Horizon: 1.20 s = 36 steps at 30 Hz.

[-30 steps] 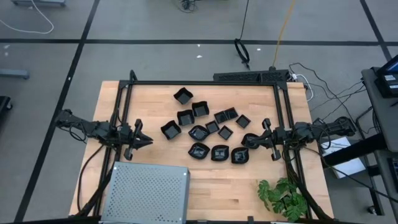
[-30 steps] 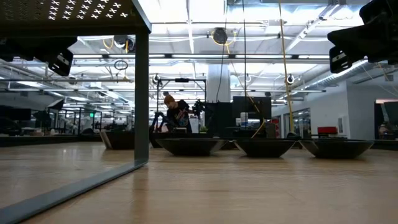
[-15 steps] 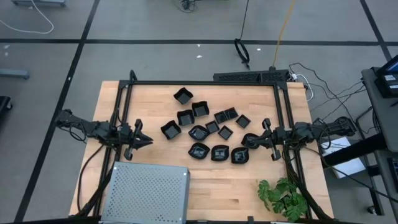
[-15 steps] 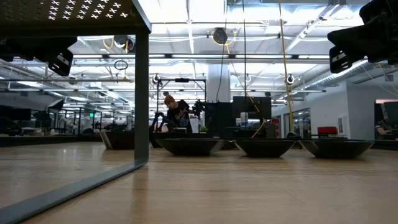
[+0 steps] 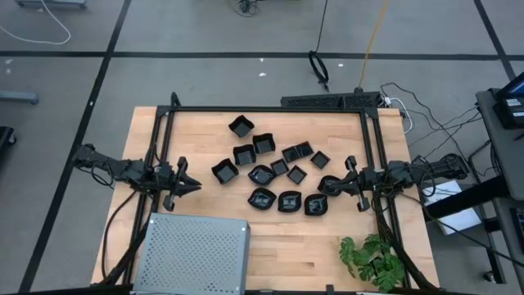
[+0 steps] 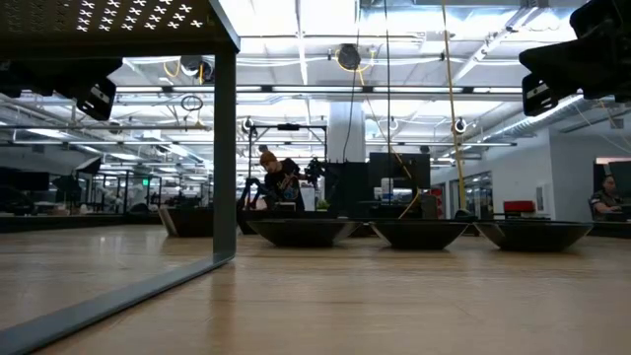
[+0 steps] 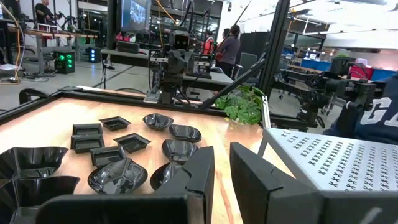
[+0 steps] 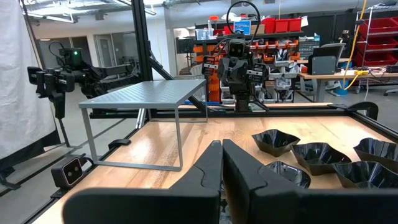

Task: Pick & Place Mini shaped plates

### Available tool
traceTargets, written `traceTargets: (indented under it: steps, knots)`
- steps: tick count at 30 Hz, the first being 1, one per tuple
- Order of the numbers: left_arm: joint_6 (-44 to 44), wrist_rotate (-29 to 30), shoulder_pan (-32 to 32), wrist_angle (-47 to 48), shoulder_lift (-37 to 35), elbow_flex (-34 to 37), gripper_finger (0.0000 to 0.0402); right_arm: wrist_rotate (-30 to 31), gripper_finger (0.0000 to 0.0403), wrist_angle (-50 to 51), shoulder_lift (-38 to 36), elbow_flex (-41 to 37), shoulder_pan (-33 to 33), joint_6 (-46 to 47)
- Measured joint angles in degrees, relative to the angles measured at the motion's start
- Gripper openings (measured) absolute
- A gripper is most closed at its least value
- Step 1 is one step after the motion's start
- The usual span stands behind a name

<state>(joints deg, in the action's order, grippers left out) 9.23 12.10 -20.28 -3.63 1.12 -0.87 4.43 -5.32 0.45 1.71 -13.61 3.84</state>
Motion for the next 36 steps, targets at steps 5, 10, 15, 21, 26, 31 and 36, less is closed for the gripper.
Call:
traceTargets:
  steps: [5,10,15,21,26,31,36]
  knots:
    - [0.00,0.00,-0.01,-0.01,-0.01,0.01,0.0058,0.00,0.0000,0.00,-0.01,-0.01,0.00,-0.01]
    - [0.01,0.01,-0.01,0.00,0.00,0.01,0.0058,0.01,0.0000,0.01,-0.02,-0.02,0.00,-0.01]
    - [-1.91,0.40,-0.01,-0.14,0.00,0.01,0.0058,0.00,0.0000,0.02,-0.02,-0.02,0.00,-0.02]
    - [-4.20,1.97,-0.02,-1.17,-0.01,-0.01,0.0058,0.01,0.0000,0.01,-0.01,-0.02,0.00,-0.02]
    - [-4.69,4.73,0.01,-1.32,-0.01,-0.01,0.0058,0.00,0.0000,-3.03,0.02,-0.01,0.00,-1.13]
    - [-7.44,5.07,-0.02,-1.32,-0.01,-0.01,0.0058,0.00,0.0000,-8.32,0.00,-0.02,0.00,0.91]
    - [-11.35,5.08,-0.02,-1.32,-0.01,-0.01,0.0058,0.12,0.0000,-14.22,-0.02,-0.02,0.00,1.55]
